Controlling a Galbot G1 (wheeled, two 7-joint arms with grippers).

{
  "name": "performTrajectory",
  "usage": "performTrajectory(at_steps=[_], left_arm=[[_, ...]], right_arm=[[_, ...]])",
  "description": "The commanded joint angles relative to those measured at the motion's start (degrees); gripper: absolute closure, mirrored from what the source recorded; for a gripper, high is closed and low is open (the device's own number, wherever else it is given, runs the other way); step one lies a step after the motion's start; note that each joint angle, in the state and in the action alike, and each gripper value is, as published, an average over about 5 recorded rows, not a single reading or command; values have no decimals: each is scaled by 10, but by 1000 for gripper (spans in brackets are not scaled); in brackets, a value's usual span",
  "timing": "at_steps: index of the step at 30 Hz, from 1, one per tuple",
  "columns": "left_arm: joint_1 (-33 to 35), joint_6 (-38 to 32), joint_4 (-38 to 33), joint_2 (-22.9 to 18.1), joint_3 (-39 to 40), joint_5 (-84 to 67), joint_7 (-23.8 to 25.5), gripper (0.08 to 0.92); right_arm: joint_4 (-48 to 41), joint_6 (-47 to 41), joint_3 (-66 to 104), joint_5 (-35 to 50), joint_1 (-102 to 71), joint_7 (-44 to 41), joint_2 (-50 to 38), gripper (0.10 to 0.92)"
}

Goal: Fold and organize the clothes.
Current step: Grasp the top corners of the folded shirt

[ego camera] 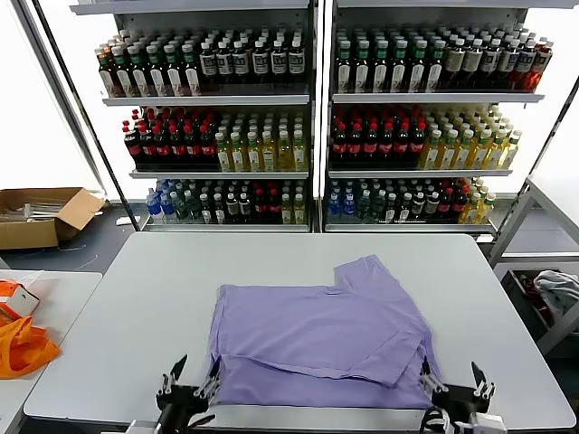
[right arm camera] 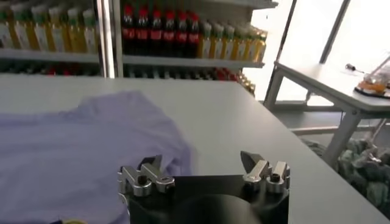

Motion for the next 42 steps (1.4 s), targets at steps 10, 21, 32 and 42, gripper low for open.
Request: performTrajectory(at_steps=[10, 21, 32, 42], left_arm=[[-208, -6, 108, 52, -4, -14, 105, 178], [-365, 48, 271, 84, 41, -119, 94, 177], [-464, 72, 412, 80, 77, -193, 100, 177], [-485, 79, 429, 87, 80, -214, 94, 177]], right_arm=[[-141, -73, 38, -12, 284, -338, -204, 203], [-310, -94, -47, 75, 415, -275, -204, 203], [-450, -89, -129, 174, 520, -279, -157, 203], [-528, -98, -164, 175, 572, -262, -100, 203]])
